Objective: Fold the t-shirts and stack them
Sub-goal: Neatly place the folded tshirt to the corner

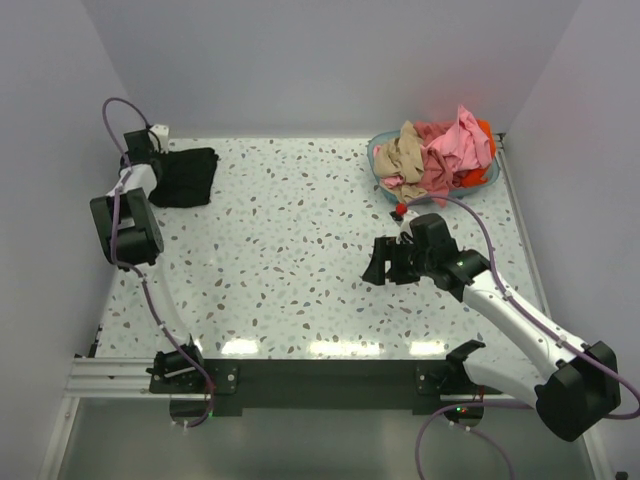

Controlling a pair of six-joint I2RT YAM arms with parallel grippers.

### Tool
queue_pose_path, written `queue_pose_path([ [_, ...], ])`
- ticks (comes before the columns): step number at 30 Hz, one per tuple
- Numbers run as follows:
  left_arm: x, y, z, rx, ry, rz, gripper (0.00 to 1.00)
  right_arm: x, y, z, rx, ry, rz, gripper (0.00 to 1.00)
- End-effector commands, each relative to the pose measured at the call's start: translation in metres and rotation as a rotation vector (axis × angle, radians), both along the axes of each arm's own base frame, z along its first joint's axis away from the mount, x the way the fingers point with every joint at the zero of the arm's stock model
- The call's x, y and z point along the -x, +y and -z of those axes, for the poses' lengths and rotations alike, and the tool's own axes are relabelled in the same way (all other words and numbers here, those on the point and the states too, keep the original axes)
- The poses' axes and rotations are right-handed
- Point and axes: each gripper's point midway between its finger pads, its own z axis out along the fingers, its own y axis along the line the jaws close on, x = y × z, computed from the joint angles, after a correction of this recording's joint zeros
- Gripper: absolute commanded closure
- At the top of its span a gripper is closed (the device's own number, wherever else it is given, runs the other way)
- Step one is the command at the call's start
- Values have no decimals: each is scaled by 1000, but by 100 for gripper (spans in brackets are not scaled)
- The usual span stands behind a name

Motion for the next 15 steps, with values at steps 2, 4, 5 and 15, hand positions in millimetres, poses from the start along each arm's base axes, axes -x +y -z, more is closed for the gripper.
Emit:
queue_pose_path([
  [2,1,30,-14,12,-53,-78,50,1,4,1,-18,11,-12,27],
  [4,0,31,-25,15,-82,-105,8,2,4,1,-16,10,-14,26],
  [5,-1,30,-30,32,-98,-117,0,1,4,-1,-15,6,-16,26],
  [15,27,-26,-151,-20,-414,-146,0,-7,4,-20,-14,-48,-13,13],
])
